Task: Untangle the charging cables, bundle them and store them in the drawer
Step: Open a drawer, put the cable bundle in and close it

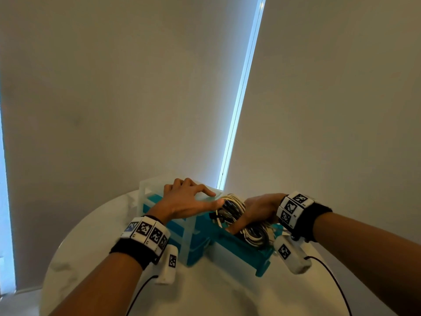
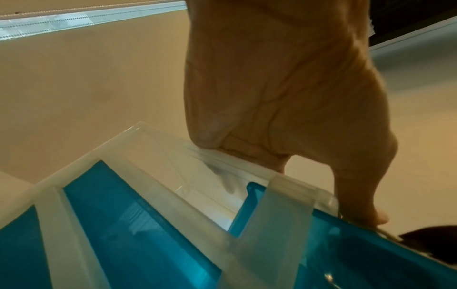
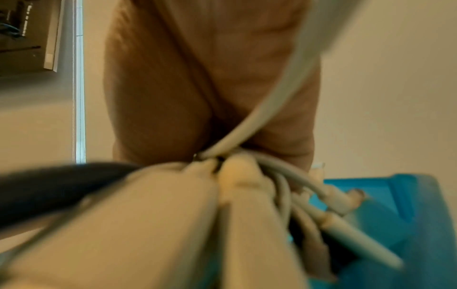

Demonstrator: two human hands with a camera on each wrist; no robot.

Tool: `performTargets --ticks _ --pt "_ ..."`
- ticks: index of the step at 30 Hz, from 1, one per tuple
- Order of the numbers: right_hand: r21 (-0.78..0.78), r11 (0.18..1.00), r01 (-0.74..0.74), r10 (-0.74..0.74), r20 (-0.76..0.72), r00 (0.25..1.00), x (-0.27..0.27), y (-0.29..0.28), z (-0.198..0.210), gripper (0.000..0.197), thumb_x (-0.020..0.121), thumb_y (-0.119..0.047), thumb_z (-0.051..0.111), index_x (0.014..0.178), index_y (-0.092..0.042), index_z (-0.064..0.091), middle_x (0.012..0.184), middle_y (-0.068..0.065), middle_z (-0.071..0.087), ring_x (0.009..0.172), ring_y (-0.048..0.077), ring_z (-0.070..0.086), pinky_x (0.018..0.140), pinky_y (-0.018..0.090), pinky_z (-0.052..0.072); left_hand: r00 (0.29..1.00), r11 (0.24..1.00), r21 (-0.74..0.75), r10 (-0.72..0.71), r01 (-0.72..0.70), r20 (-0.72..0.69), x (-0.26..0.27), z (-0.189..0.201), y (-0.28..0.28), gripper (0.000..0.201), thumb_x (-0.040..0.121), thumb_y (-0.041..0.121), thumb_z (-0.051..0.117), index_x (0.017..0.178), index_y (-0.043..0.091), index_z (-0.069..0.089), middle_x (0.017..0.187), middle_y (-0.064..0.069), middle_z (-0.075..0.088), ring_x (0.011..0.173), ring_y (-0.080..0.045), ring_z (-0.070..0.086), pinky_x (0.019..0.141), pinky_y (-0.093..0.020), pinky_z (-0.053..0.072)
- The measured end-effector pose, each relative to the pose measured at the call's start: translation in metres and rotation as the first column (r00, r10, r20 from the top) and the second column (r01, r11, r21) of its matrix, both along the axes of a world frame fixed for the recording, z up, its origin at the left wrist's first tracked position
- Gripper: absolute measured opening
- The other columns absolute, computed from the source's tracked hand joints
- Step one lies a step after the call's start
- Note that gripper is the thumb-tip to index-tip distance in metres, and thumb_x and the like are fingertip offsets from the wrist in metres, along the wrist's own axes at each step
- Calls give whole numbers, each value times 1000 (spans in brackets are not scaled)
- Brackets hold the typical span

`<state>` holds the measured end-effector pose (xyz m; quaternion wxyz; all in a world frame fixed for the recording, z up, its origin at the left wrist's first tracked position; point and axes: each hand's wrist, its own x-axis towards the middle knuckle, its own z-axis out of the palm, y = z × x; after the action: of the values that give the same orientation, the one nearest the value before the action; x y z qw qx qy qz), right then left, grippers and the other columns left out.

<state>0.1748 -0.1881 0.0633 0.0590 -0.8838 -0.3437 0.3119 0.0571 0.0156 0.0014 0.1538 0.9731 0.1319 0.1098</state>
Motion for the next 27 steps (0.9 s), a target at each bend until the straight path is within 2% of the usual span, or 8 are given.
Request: performTargets --ticks 2,5,8,12,14,17,21,27 --pt "5 1000 -25 24 35 999 1 0 -1 104 45 -72 97 129 -15 74 114 9 82 108 29 79 104 52 60 1000 1000 11 6 -6 10 3 -2 0 113 50 116 22 142 58 52 164 -2 36 149 -31 30 119 -58 23" --pt "7 999 -44 43 90 995 7 0 -5 115 29 -83 92 124 -20 76 108 3 84 102 25 81 101 49 62 999 999 5 40 -40 14 4 -3 -5 90 66 105 44 142 57 52 164 -1 36 150 -32 29 120 -57 23" --pt "60 995 -77 64 197 978 12 -1 -13 113 23 -92 85 115 -26 78 99 -4 84 92 17 82 94 44 65 997 997 26 75 -75 16 7 -4 -12 91 65 103 50 143 56 49 164 0 36 149 -31 30 120 -56 23" --pt "125 984 -127 68 393 917 10 -7 -19 83 56 -81 88 114 -25 67 104 -7 79 91 11 75 84 31 63 991 984 116 134 -135 11 13 -4 -20 91 68 101 55 145 54 43 164 -3 35 150 -32 30 120 -56 25" --pt "184 973 -136 43 434 900 11 -10 -22 87 61 -79 88 122 -26 55 111 -6 73 93 10 71 81 29 61 988 976 151 156 -156 12 15 -2 -26 89 71 96 60 146 52 41 163 -4 35 150 -33 30 120 -56 26" --pt "260 947 -186 67 407 911 14 -13 -26 87 68 -81 82 129 -25 53 117 -5 73 95 8 72 81 26 62 984 962 211 175 -175 18 17 1 -33 85 76 90 63 145 47 39 159 -6 37 146 -32 33 118 -57 31" --pt "243 937 -250 159 339 927 16 -14 -25 65 94 -69 66 135 -19 56 123 3 76 102 14 76 84 22 60 983 943 277 180 -185 47 21 0 -38 77 83 88 57 144 45 38 155 -7 39 143 -31 35 113 -57 35" --pt "289 909 -299 224 265 938 25 -7 -26 49 107 -55 54 135 -16 64 122 6 78 102 17 76 77 8 56 994 971 236 5 -31 109 19 -10 -28 66 100 65 51 156 58 18 166 4 33 150 -27 30 122 -58 25"
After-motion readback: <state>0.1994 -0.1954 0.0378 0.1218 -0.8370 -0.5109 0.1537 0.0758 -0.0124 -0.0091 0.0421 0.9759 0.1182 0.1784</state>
